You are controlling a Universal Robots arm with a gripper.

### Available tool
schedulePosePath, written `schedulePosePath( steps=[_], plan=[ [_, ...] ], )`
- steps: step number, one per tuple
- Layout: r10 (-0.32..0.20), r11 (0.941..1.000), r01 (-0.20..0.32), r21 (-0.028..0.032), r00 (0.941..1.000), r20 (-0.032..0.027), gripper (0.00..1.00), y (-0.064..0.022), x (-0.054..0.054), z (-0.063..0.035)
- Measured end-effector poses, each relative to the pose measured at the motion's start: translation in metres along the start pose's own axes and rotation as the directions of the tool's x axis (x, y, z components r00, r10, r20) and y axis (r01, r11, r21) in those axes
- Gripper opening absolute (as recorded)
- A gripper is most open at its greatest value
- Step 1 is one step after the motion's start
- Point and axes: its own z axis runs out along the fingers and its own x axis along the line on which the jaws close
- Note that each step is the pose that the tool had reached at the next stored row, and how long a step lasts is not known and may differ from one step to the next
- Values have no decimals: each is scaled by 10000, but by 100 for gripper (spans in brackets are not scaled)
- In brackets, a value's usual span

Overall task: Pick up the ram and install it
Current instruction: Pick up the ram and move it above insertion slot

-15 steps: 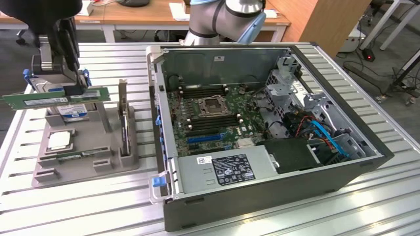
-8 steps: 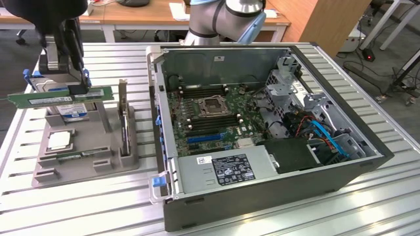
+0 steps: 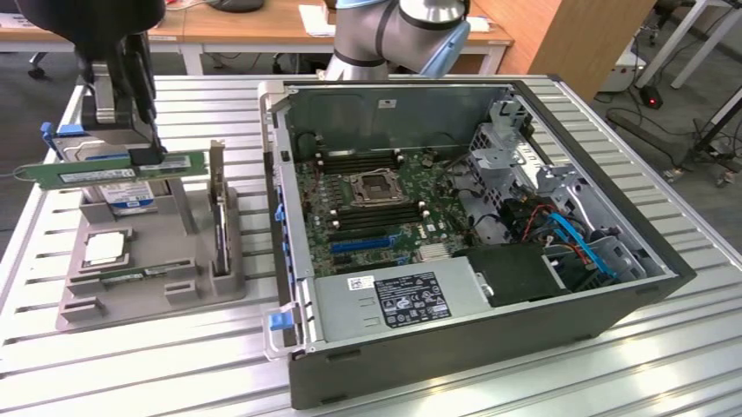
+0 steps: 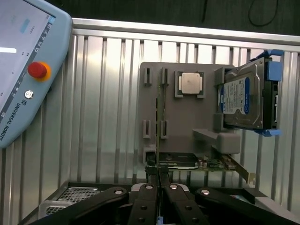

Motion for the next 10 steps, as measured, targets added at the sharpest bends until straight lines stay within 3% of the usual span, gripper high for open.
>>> schedulePosePath(
  steps=[10],
  plan=[
    [-41, 10000, 40, 7, 9998, 199, 11, -122, 4, -6]
  ],
)
